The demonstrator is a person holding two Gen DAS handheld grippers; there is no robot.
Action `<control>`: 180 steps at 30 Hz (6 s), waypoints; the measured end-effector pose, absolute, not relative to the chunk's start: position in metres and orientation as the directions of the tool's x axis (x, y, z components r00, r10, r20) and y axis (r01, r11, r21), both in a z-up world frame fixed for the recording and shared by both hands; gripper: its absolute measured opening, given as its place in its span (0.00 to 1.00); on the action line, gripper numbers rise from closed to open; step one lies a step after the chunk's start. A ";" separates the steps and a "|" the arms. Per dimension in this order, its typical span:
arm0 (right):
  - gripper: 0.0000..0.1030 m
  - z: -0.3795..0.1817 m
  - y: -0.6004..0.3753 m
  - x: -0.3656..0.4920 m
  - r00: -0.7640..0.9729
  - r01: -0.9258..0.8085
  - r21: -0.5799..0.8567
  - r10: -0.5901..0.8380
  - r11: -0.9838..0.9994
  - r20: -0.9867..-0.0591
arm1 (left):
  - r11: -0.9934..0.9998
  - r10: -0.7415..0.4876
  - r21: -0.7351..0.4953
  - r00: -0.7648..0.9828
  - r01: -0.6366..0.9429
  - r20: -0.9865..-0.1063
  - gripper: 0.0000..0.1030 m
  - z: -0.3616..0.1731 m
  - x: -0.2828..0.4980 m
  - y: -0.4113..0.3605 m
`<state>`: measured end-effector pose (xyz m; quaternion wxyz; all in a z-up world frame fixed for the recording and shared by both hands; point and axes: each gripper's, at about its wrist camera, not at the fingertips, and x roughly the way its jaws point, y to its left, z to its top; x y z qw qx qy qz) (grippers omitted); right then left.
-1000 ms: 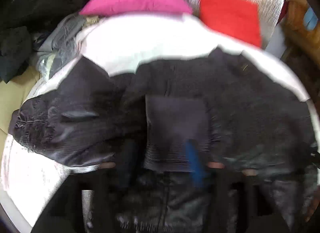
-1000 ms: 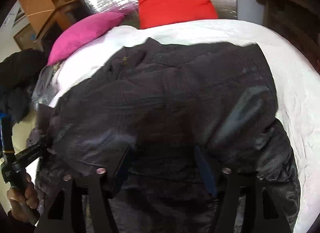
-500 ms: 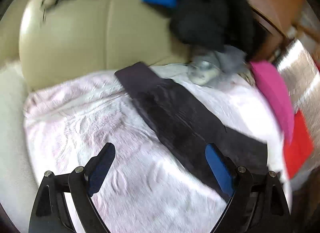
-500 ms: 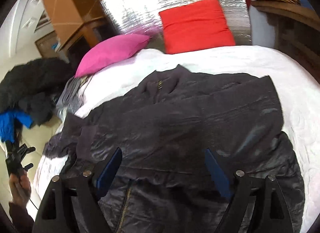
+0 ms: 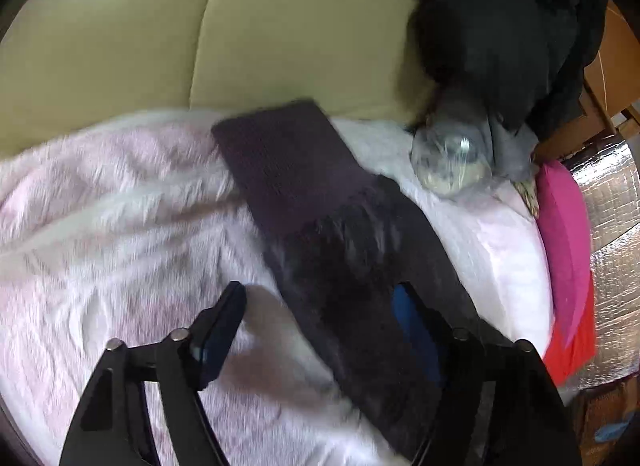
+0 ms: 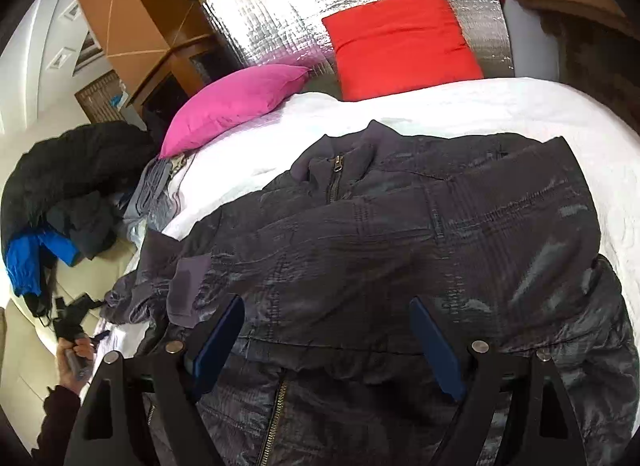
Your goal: Fold large clothes
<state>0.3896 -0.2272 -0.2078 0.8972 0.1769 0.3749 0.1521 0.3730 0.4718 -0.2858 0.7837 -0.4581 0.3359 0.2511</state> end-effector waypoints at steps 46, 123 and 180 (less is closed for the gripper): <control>0.84 -0.213 -0.288 0.383 0.618 -0.072 0.750 0.619 0.658 -0.484 | 0.988 0.076 -0.066 0.803 -0.142 -0.591 0.78 -0.133 0.367 0.110; 0.55 -0.232 -0.290 0.439 0.628 0.043 0.335 0.236 0.941 -0.742 | 0.978 0.117 0.196 0.591 0.071 -0.798 0.77 -0.231 0.407 0.008; 0.32 -0.242 -0.332 0.420 0.594 0.029 0.501 0.388 0.865 -0.705 | 1.000 -0.004 -0.003 0.514 0.003 -0.858 0.77 -0.231 0.436 0.052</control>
